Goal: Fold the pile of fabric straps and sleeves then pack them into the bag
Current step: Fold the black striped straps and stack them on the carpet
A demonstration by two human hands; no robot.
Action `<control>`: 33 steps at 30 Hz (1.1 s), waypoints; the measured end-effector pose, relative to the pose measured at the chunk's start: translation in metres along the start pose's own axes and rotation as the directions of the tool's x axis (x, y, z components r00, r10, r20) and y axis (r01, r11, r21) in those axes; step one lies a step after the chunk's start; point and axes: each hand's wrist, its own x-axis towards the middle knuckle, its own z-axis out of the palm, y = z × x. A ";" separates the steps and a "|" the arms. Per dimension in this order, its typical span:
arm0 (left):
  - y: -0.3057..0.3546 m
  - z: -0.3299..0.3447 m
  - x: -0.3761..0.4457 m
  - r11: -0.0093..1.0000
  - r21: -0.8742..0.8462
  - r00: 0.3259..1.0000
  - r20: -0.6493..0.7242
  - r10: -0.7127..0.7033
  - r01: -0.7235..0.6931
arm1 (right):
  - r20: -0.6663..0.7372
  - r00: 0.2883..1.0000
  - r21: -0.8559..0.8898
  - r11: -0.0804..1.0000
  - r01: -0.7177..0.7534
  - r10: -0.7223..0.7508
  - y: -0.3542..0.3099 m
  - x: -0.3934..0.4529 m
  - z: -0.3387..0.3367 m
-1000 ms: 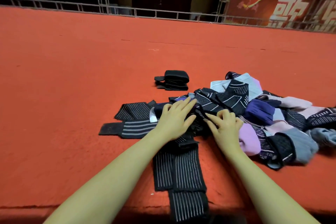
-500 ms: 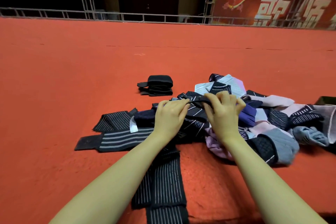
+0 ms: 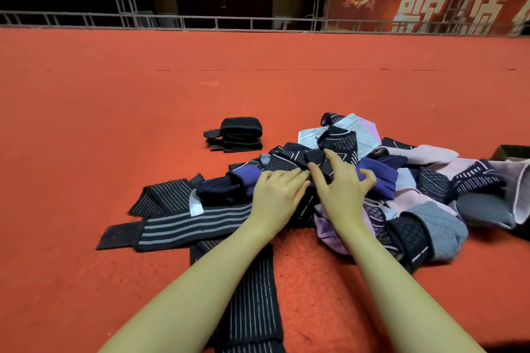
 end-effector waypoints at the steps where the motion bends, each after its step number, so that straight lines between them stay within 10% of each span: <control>1: -0.001 0.002 -0.004 1.000 -0.014 0.999 0.044 -0.003 0.003 | 0.037 0.999 0.024 0.999 -0.041 0.040 0.002 -0.003 0.002; 8: -0.013 -0.010 -0.021 0.997 -0.083 0.929 0.369 0.029 0.002 | 0.228 0.956 -0.159 0.976 -0.150 0.184 0.001 -0.018 0.009; 15: -0.033 -0.041 -0.037 0.991 -0.057 0.848 0.524 -0.075 0.122 | -0.134 0.969 0.061 0.978 -0.200 0.206 -0.003 -0.001 0.002; 27: 0.013 -0.013 -0.001 0.997 -0.028 0.814 0.580 -0.041 0.071 | -0.282 0.915 0.244 0.944 -0.222 0.288 0.014 0.045 -0.031; 33: 0.035 0.014 -0.005 0.996 0.045 0.658 0.748 -0.088 0.083 | -0.220 0.966 0.208 0.974 -0.092 0.139 0.020 0.028 -0.030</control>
